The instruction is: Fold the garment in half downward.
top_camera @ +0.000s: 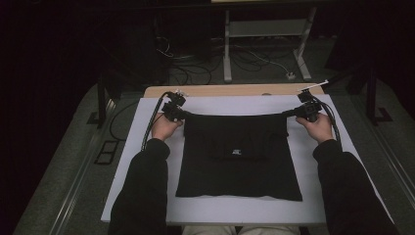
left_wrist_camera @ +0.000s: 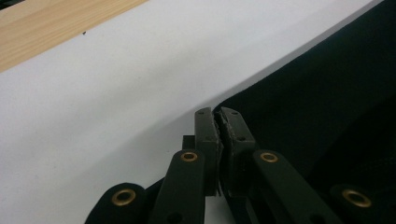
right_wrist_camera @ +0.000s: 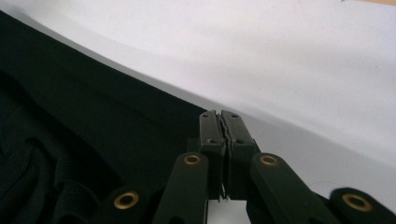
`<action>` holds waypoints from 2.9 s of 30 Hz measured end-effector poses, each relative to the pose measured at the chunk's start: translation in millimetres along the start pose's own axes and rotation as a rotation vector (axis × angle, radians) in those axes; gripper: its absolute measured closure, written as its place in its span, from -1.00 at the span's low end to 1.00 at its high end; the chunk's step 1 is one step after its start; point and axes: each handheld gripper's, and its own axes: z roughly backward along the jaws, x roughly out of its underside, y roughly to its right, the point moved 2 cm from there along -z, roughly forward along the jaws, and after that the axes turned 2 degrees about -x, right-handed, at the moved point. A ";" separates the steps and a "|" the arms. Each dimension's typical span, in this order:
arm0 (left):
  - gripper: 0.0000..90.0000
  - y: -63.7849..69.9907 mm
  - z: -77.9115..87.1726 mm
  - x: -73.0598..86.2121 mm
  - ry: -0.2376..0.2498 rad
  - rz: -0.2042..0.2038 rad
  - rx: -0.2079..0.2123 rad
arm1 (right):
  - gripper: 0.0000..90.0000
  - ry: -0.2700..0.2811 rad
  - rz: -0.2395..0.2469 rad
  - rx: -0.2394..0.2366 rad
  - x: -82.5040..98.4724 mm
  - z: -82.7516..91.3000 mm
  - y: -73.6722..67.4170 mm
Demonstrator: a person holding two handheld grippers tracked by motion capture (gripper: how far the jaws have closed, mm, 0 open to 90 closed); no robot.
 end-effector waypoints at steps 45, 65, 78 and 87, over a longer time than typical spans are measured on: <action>-1.00 33.1 45.1 -1.6 0.156 0.056 0.245 | -1.00 0.177 0.053 -0.087 2.2 47.1 -47.2; -1.00 62.2 59.1 0.7 0.190 -0.017 0.327 | -1.00 0.174 0.142 -0.144 8.9 55.0 -83.4; -1.00 71.8 43.5 4.9 0.167 -0.018 0.382 | -1.00 0.124 0.190 -0.173 13.0 36.5 -99.6; -1.00 76.1 32.9 7.5 0.144 -0.012 0.410 | -0.97 0.103 0.206 -0.189 15.5 29.1 -105.5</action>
